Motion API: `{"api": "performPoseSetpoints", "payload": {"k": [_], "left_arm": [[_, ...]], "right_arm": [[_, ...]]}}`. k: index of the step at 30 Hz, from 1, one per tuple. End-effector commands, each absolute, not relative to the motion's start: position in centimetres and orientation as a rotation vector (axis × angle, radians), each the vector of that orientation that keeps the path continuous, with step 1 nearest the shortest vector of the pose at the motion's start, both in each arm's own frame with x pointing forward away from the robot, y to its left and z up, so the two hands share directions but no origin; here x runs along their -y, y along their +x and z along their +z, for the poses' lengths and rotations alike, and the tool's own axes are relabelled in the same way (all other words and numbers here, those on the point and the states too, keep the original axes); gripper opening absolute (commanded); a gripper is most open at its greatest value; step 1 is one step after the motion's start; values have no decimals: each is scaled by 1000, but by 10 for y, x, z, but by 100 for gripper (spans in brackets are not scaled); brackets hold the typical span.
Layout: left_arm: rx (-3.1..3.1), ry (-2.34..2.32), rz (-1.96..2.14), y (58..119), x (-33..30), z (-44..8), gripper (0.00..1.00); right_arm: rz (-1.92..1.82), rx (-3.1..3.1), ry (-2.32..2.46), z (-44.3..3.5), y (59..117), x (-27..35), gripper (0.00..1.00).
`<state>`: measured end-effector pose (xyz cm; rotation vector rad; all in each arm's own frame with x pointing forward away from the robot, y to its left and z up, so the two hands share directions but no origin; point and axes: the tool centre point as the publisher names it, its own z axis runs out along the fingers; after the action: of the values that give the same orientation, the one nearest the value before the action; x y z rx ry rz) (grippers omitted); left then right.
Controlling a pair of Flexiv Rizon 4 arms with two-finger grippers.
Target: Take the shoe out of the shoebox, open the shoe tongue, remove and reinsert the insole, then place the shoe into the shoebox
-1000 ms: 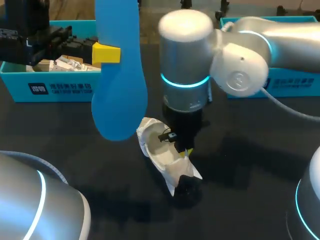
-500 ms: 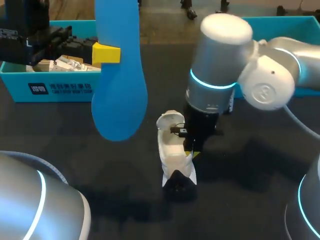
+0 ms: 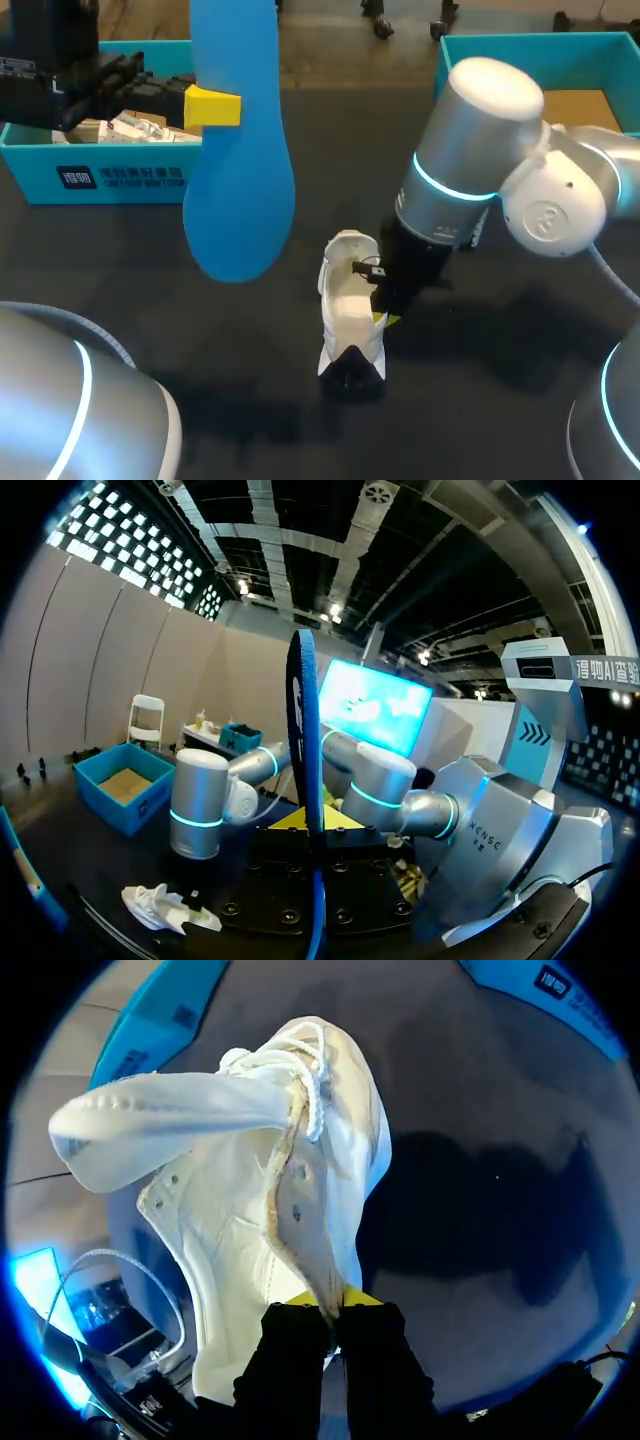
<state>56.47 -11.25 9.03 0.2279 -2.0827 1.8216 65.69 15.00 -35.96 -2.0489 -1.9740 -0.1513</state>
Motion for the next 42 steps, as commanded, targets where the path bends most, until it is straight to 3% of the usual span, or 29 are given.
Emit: {"api": "performPoseSetpoints", "payload": {"k": [1,23,24,26,27,42], "left_arm": [[2084,224,1817,567,114,91,0],[2084,224,1817,567,114,91,0],[2084,224,1817,567,114,91,0],[2084,224,1817,567,114,91,0],[2084,224,1817,567,114,91,0],[2084,224,1817,567,114,91,0]], "right_arm": [[-196,1958,-2034,-364,652,-147,0],[-238,2037,-1965,-389,642,-155,0],[-242,2041,-1967,-388,642,-155,18],[-251,2024,-1981,-385,640,-155,79],[-277,2002,-1994,-382,639,-154,100],[-610,1831,-1798,-277,635,-114,100]]}}
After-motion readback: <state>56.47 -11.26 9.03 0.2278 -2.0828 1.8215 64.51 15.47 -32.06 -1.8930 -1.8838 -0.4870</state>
